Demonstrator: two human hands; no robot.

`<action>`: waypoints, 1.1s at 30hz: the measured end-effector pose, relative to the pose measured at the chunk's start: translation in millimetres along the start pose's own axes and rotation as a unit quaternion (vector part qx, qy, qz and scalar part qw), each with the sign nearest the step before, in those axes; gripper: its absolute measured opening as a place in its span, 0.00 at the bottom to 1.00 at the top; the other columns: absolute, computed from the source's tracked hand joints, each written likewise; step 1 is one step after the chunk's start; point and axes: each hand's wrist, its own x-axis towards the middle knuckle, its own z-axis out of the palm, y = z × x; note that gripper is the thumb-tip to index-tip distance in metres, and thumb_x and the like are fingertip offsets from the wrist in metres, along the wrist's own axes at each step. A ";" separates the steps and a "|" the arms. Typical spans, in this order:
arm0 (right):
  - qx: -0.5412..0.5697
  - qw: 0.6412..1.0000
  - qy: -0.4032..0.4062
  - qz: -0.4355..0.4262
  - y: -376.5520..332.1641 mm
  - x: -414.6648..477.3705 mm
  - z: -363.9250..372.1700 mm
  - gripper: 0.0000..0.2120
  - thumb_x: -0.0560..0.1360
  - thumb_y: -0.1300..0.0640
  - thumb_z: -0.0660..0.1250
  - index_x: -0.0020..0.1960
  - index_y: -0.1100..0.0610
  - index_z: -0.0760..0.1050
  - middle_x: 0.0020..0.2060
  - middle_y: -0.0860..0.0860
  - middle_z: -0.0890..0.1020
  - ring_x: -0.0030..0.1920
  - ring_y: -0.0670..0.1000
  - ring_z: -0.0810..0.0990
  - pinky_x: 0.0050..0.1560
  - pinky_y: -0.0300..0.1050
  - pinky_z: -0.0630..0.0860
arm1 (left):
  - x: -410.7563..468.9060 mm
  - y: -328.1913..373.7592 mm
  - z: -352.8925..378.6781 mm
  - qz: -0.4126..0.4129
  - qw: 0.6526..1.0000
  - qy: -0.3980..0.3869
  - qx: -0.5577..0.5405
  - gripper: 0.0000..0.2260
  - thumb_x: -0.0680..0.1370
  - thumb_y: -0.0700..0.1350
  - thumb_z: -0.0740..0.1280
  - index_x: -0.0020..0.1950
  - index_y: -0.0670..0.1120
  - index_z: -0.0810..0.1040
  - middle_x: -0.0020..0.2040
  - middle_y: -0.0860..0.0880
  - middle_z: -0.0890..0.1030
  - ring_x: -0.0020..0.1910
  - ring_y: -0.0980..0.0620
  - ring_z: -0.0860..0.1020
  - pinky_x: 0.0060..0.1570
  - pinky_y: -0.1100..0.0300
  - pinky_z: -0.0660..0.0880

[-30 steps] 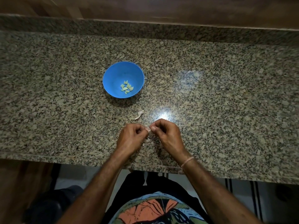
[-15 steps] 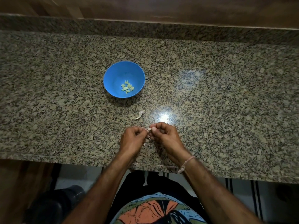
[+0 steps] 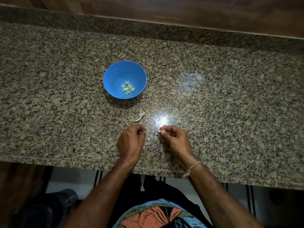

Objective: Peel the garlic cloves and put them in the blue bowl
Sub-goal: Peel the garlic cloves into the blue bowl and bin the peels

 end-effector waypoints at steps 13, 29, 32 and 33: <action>0.045 0.998 -0.054 0.006 -3.6 -1.8 20.5 0.07 0.80 0.64 0.72 0.57 0.63 0.81 0.50 0.62 0.86 0.47 0.54 0.85 0.50 0.43 0.84 | -9.8 -14.7 -8.0 0.054 0.997 0.030 -0.044 0.16 0.80 0.38 0.69 0.63 0.55 0.82 0.61 0.58 0.79 0.57 0.57 0.72 0.47 0.59 0.74; -0.303 0.935 0.037 -0.180 19.6 -4.1 12.8 0.18 0.78 0.64 0.73 0.67 0.55 0.79 0.61 0.48 0.78 0.59 0.44 0.80 0.63 0.34 0.78 | 23.4 -84.8 -40.3 0.063 0.995 0.071 -0.030 0.15 0.78 0.43 0.75 0.64 0.49 0.80 0.60 0.51 0.76 0.54 0.53 0.78 0.44 0.56 0.82; -0.307 0.932 0.055 -0.183 26.7 -11.2 6.2 0.19 0.77 0.62 0.74 0.67 0.55 0.79 0.61 0.47 0.77 0.58 0.41 0.78 0.60 0.29 0.76 | -1.7 -73.9 -25.5 0.112 0.992 0.018 -0.056 0.21 0.76 0.45 0.77 0.67 0.48 0.77 0.63 0.51 0.73 0.56 0.54 0.77 0.43 0.68 0.77; -0.305 0.932 0.059 -0.187 29.0 -12.7 5.0 0.19 0.77 0.62 0.75 0.67 0.56 0.79 0.60 0.46 0.77 0.58 0.40 0.78 0.59 0.27 0.74 | -11.2 -69.5 -17.3 0.132 0.990 -0.017 -0.053 0.22 0.75 0.46 0.78 0.67 0.48 0.76 0.64 0.50 0.73 0.57 0.55 0.77 0.44 0.67 0.78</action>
